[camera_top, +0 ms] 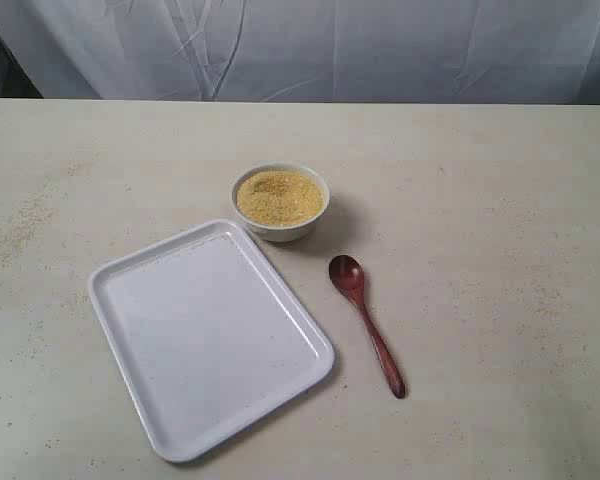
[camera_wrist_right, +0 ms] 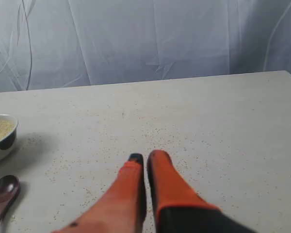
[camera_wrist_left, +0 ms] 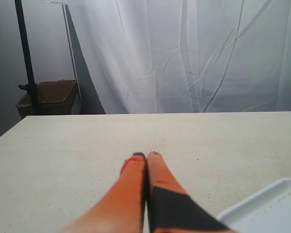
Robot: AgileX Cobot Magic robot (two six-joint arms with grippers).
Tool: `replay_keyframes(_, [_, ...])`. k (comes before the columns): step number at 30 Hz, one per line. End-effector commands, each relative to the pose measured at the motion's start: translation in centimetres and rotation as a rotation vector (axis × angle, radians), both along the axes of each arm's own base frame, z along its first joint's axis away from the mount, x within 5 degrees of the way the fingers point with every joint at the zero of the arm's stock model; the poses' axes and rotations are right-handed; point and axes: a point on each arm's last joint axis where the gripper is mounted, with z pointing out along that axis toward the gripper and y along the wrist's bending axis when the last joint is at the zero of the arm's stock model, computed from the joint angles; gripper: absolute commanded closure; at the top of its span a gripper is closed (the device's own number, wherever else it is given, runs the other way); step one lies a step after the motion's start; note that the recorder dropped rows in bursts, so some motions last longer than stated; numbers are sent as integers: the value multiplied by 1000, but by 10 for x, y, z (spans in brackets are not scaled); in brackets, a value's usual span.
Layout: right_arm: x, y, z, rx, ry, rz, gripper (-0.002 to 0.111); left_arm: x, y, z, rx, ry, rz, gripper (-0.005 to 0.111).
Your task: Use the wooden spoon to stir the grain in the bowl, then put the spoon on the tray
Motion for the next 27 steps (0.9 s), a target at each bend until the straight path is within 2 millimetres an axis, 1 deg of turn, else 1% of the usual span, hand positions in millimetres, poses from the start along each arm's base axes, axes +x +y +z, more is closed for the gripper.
replay_keyframes(1, [0, 0, 0, -1, -9, -4, 101, 0, 0, -1, -7, 0, -4, 106])
replay_keyframes(4, [0, 0, 0, -1, -12, -3, 101, 0, 0, -1, -7, 0, -4, 106])
replay_keyframes(11, [1, 2, 8, 7, -96, 16, 101, 0, 0, -1, -7, 0, -4, 106])
replay_keyframes(12, [1, 2, 9, 48, -110, 19, 101, 0, 0, -1, -7, 0, -4, 106])
replay_keyframes(16, [1, 6, 18, 328, -177, 32, 101, 0, 0, -1, -7, 0, -4, 106])
replay_keyframes(19, [0, 4, 30, 468, -305, 39, 101, 0, 0, -1, -7, 0, -4, 106])
replay_keyframes(27, [-9, -1, 57, 497, -625, 57, 101, 0, 0, -1, -7, 0, -4, 106])
